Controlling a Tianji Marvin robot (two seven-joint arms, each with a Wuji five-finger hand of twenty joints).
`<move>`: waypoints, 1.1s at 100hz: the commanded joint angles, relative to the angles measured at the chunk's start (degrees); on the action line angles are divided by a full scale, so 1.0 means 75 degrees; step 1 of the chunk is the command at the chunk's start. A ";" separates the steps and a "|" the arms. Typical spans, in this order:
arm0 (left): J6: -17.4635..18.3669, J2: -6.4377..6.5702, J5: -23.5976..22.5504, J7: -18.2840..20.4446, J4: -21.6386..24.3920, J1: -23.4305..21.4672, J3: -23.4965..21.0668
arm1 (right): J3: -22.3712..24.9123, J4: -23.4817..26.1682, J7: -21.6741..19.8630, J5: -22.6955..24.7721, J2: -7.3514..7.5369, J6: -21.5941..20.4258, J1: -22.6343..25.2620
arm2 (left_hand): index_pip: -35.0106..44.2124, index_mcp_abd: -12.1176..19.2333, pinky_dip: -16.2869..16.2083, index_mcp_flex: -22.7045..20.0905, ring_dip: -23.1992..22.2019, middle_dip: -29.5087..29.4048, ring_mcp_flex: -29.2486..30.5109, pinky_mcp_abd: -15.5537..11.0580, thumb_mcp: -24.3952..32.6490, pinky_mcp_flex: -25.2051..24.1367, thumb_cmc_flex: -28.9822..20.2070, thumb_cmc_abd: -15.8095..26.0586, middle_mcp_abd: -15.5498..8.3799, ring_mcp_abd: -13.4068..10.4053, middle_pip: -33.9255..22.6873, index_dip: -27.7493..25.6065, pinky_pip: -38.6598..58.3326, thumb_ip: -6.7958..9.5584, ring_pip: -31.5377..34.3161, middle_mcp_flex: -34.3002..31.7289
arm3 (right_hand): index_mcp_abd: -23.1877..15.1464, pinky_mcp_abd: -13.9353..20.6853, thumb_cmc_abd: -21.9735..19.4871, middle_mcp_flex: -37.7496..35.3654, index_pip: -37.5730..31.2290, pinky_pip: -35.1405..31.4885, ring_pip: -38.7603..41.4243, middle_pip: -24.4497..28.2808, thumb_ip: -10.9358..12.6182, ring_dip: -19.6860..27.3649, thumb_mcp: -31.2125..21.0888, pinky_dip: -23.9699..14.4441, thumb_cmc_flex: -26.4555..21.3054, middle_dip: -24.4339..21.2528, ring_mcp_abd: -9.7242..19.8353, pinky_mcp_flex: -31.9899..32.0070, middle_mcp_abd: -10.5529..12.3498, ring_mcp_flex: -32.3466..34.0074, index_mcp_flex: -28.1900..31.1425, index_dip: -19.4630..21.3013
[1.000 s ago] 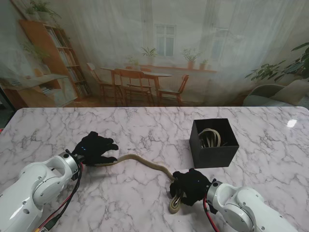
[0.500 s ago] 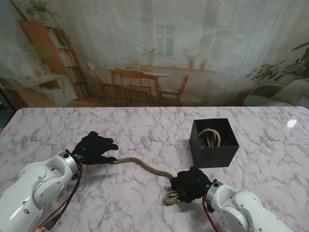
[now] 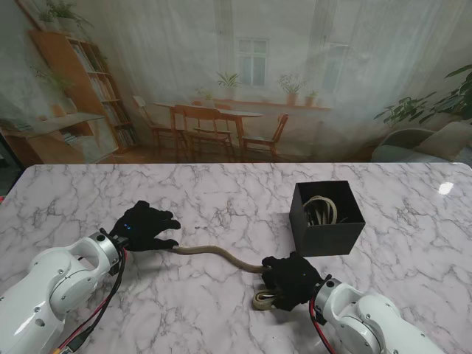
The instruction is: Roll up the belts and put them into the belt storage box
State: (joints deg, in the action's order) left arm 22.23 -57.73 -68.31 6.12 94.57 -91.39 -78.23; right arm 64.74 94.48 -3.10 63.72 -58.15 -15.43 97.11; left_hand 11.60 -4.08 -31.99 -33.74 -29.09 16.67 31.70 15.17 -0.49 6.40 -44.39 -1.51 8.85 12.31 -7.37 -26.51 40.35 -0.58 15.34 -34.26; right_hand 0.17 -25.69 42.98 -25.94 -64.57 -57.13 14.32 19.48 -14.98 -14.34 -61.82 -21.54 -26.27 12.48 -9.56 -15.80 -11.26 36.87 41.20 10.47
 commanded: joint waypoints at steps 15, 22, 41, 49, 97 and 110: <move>0.0012 -0.0004 -0.0014 0.0096 -0.0013 -0.0004 0.0008 | -0.0111 -0.0180 0.0095 -0.0154 -0.0032 0.0064 -0.0036 | 0.0001 -0.0128 0.0098 0.0055 -0.0086 0.0058 -0.0002 0.0341 -0.0157 -0.0153 -0.0130 0.0316 0.0022 0.0060 0.0016 -0.0029 -0.0279 -0.0058 -0.0055 0.0103 | -0.0212 -0.0211 -0.0533 -0.2887 -0.1568 -0.0150 0.0239 0.1238 0.0335 -0.0038 -0.0574 0.0262 -0.0403 0.0522 0.0116 -0.0312 0.0818 0.0927 0.0653 0.0497; 0.0013 -0.0003 -0.0016 0.0097 -0.0014 -0.0005 0.0007 | -0.0171 -0.0268 0.0272 -0.0201 -0.0054 0.0113 -0.0070 | 0.0004 -0.0128 0.0098 0.0047 -0.0086 0.0057 0.0003 0.0346 -0.0159 -0.0154 -0.0130 0.0309 0.0019 0.0069 0.0018 -0.0030 -0.0280 -0.0058 -0.0054 0.0106 | -0.0406 -0.0029 -0.0801 -0.3624 -0.1513 -0.0628 0.0788 0.2129 0.0263 -0.0536 -0.0142 0.0110 -0.0561 0.1167 0.0494 -0.0870 0.1047 0.1859 0.0403 0.0472; 0.0007 -0.0003 -0.0023 0.0100 -0.0012 -0.0013 0.0007 | -0.0248 -0.0413 0.0653 -0.0172 -0.0088 0.0194 -0.0121 | 0.0004 -0.0120 0.0098 0.0044 -0.0085 0.0058 -0.0001 0.0347 -0.0156 -0.0158 -0.0133 0.0310 0.0021 0.0076 0.0015 -0.0029 -0.0284 -0.0058 -0.0056 0.0099 | -0.1166 0.0726 -0.1323 -0.5128 -0.0859 -0.1930 0.2151 0.3016 0.0083 -0.1731 0.0644 -0.0632 -0.0611 0.1948 0.0648 -0.2191 0.1128 0.3463 0.0222 0.1302; 0.0010 -0.0004 -0.0018 0.0092 -0.0019 -0.0008 0.0011 | -0.0269 -0.0490 0.0805 -0.0140 -0.0093 0.0165 -0.0155 | -0.0003 -0.0121 0.0097 0.0062 -0.0086 0.0058 0.0000 0.0346 -0.0157 -0.0159 -0.0129 0.0309 0.0021 0.0068 0.0016 -0.0027 -0.0284 -0.0058 -0.0054 0.0103 | -0.1430 0.0943 -0.1379 -0.6052 0.0142 -0.2395 0.2793 0.3563 0.0088 -0.2064 0.0569 -0.0784 -0.1084 0.2208 0.0759 -0.2611 0.1520 0.4171 -0.0291 0.1235; 0.0019 -0.0005 -0.0011 0.0074 -0.0030 -0.0008 0.0005 | -0.0403 -0.0735 0.1092 -0.0134 -0.0102 0.0024 -0.0312 | -0.0019 -0.0129 0.0104 0.0091 -0.0089 0.0059 -0.0001 0.0348 -0.0154 -0.0160 -0.0138 0.0309 0.0025 0.0077 0.0015 -0.0018 -0.0297 -0.0058 -0.0050 0.0104 | -0.3719 0.0492 -0.2582 -0.7559 0.3435 -0.3176 0.4968 0.3745 0.1166 -0.2264 -0.0120 -0.0454 -0.1945 0.2551 0.0318 -0.3852 0.1156 0.5091 -0.2182 0.0393; 0.0023 -0.0005 -0.0010 0.0068 -0.0033 -0.0005 0.0002 | -0.0349 -0.0696 0.1015 -0.0146 -0.0094 -0.0083 -0.0301 | -0.0014 -0.0129 0.0106 0.0080 -0.0089 0.0058 0.0001 0.0348 -0.0156 -0.0168 -0.0140 0.0312 0.0025 0.0068 0.0016 -0.0019 -0.0302 -0.0059 -0.0049 0.0106 | -0.2382 0.0878 -0.2011 -0.7641 0.2184 -0.3060 0.4487 0.3424 0.0290 -0.2026 -0.0078 -0.0407 -0.1856 0.2398 0.0465 -0.3695 0.1297 0.5085 0.0352 -0.0596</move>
State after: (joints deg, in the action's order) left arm 22.25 -57.73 -68.34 6.00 94.43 -91.41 -78.28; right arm 61.94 89.28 5.11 62.49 -58.87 -15.49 94.67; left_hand 11.60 -4.08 -31.99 -33.74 -29.09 16.67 31.70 15.19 -0.49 6.35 -44.39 -1.51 8.85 12.31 -7.37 -26.51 39.67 -0.58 15.34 -34.26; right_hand -22.03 -20.01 27.56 -76.78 -43.57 -79.01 49.76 41.62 -12.59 -30.53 -53.97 -25.20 -29.90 30.06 -9.28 -43.61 -8.57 74.26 39.04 11.94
